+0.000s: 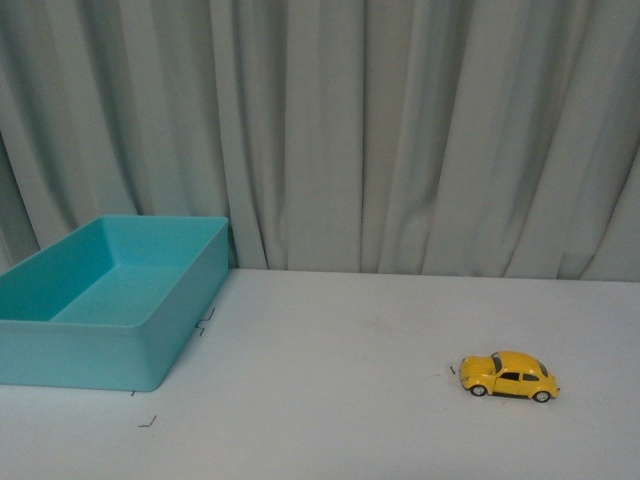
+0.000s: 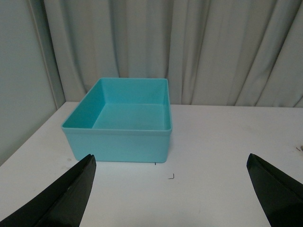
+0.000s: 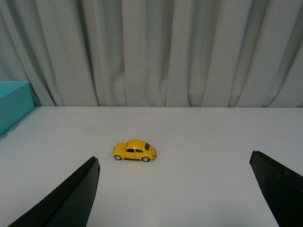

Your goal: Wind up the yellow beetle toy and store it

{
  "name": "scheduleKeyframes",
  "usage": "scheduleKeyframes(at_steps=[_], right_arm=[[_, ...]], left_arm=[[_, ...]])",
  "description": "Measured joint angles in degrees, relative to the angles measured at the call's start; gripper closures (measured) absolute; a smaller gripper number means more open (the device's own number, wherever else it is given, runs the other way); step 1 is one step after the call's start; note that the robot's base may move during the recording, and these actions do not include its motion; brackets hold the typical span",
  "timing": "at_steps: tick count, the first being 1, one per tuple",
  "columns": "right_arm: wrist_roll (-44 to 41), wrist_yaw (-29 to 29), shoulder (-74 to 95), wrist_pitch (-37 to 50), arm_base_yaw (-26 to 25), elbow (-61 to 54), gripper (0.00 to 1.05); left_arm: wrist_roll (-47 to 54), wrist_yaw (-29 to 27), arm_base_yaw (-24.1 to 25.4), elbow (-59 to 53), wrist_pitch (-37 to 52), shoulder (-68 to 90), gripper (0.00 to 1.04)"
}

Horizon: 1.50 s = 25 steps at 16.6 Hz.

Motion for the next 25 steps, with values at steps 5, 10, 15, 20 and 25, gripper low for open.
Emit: scheduleKeyframes(at_steps=[5,10,15,20,25], right_arm=[[0.02,0.0,0.0,0.0,0.0,0.0,0.07],[0.02,-0.02,0.0,0.0,0.0,0.0,0.07],[0.02,-0.02,0.0,0.0,0.0,0.0,0.07],[0.0,-0.02,0.0,0.0,0.0,0.0,0.07],[0.02,-0.02,0.0,0.0,0.0,0.0,0.07]], left_arm=[[0.02,0.0,0.0,0.0,0.0,0.0,0.07],[0.0,0.0,0.0,0.0,0.0,0.0,0.07],[0.0,0.0,0.0,0.0,0.0,0.0,0.07],[0.0,0.0,0.0,0.0,0.0,0.0,0.07],[0.0,0.0,0.0,0.0,0.0,0.0,0.07]])
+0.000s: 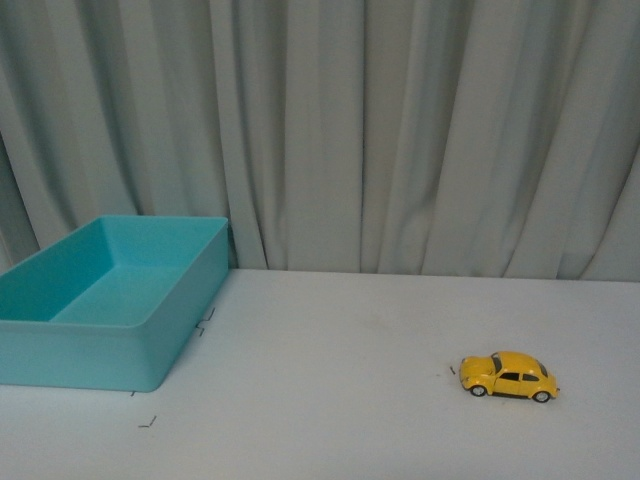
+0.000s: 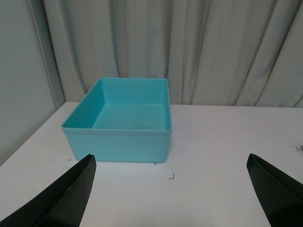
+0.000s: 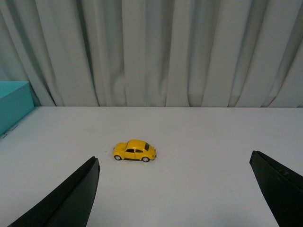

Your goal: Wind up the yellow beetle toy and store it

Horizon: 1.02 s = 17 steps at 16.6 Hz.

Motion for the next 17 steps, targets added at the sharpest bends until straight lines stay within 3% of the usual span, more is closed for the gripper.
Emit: scheduleKeyframes(at_steps=[17], right_arm=[[-0.02,0.02,0.0,0.02,0.0,0.0,0.07]], left_arm=[[0.02,0.0,0.0,0.0,0.0,0.0,0.07]])
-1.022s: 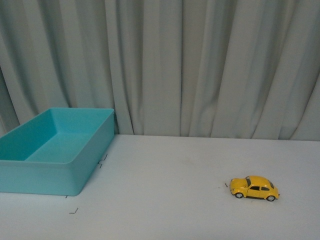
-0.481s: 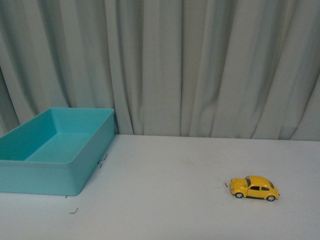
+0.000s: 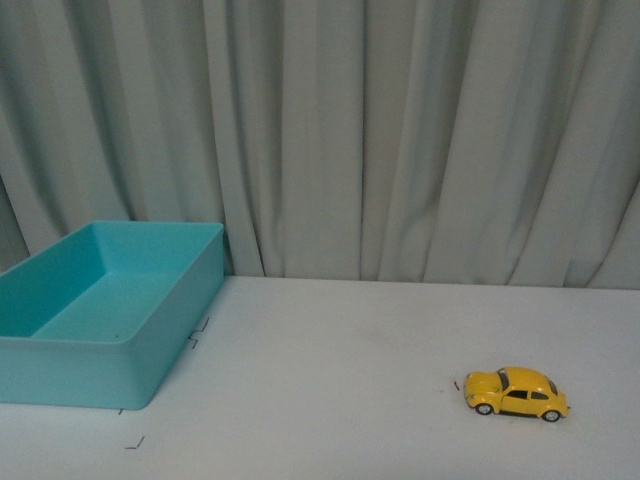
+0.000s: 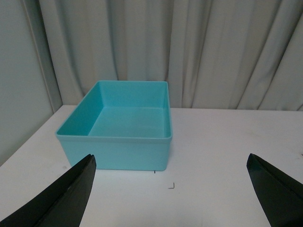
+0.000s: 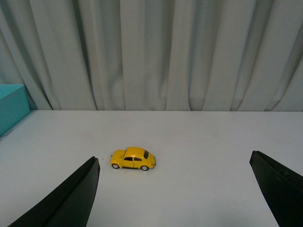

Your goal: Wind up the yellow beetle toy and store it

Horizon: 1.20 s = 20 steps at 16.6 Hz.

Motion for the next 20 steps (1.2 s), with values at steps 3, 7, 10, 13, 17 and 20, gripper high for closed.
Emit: scheduleKeyframes(at_steps=[3,7,10,13,17,20], right_arm=[[0.02,-0.02,0.0,0.0,0.0,0.0,0.07],[0.02,-0.02,0.0,-0.09,0.0,0.0,0.07],[0.02,0.0,0.0,-0.09,0.0,0.0,0.07],[0.02,0.0,0.04,-0.24,0.0,0.0,0.07],[0.02,-0.02,0.0,-0.02,0.0,0.0,0.07],[0.02,-0.02,0.0,-0.04,0.0,0.0,0.07]], left_arm=[[-0.02,0.0,0.0,0.0,0.0,0.0,0.07],[-0.02,0.0,0.0,0.0,0.0,0.0,0.07],[-0.02,0.0,0.0,0.0,0.0,0.0,0.07],[-0.02,0.0,0.0,0.0,-0.2,0.04,0.07],[0.0,0.0,0.0,0.0,-0.02,0.0,0.07],[-0.02,0.0,0.0,0.0,-0.02,0.0,0.07]])
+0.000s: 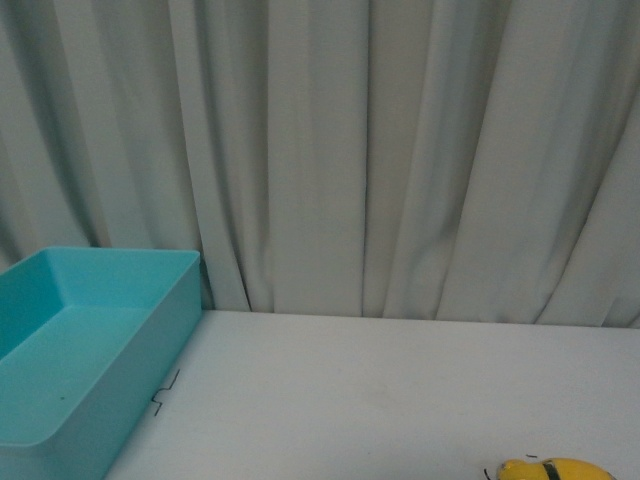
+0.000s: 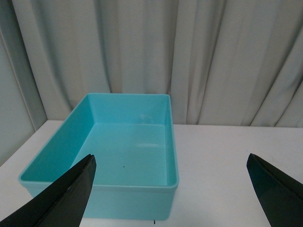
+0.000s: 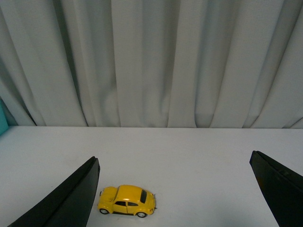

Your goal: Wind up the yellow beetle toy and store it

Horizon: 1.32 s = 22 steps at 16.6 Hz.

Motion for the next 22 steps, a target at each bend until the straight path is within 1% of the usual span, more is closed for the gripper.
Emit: scheduleKeyframes(at_steps=[2,3,4,7,8,9,11,12,14,15,16,18,19,20,22], right_arm=[[-0.02,0.0,0.0,0.0,0.0,0.0,0.07],[2.82,-0.11,5.86,-0.63,-3.21,1.2,0.07],[4.02,-10.03,17.33,11.91,-14.75,3.34,0.07],[3.06,-23.76,34.27,29.53,-29.53,7.13,0.07],[2.03,-27.52,40.37,34.88,-34.05,8.85,0.07],[0.79,-30.05,45.42,39.17,-37.16,10.69,0.07],[-1.92,-33.51,55.39,45.33,-40.98,15.93,0.07],[-5.14,-36.48,61.61,45.51,-39.39,20.74,0.07],[-10.93,-40.57,67.65,42.64,-32.89,26.73,0.07],[-14.75,-43.15,70.71,38.62,-29.07,30.75,0.07],[-18.36,-44.57,73.61,36.02,-25.79,33.86,0.07],[-25.38,-46.95,79.21,27.36,-20.57,39.63,0.07],[-29.03,-47.28,81.74,23.15,-18.43,42.1,0.07],[-33.0,-48.46,84.19,18.01,-16.59,44.61,0.07],[-43.78,-50.4,88.96,5.27,-13.2,50.38,0.07]], left_arm=[[0.0,0.0,0.0,0.0,0.0,0.0,0.07],[0.02,0.02,0.0,0.0,0.0,0.0,0.07],[0.0,0.0,0.0,0.0,0.0,0.0,0.07],[0.02,0.0,0.0,0.0,-0.02,0.0,0.07],[0.0,0.04,0.0,0.0,-0.02,0.0,0.07],[0.02,-0.07,0.0,0.0,-0.02,0.0,0.07],[0.02,0.0,0.0,0.0,0.0,0.0,0.07],[0.02,0.02,0.0,0.0,0.0,0.0,0.07],[0.0,-0.02,0.0,0.0,0.0,0.0,0.07],[0.02,0.0,0.0,0.0,0.0,0.0,0.07],[0.0,0.0,0.0,0.0,0.0,0.0,0.07],[0.0,-0.02,0.0,0.0,0.0,0.0,0.07],[0.0,0.0,0.0,0.0,0.0,0.0,0.07],[0.0,-0.02,0.0,0.0,0.0,0.0,0.07],[0.02,-0.02,0.0,0.0,-0.02,0.0,0.07]])
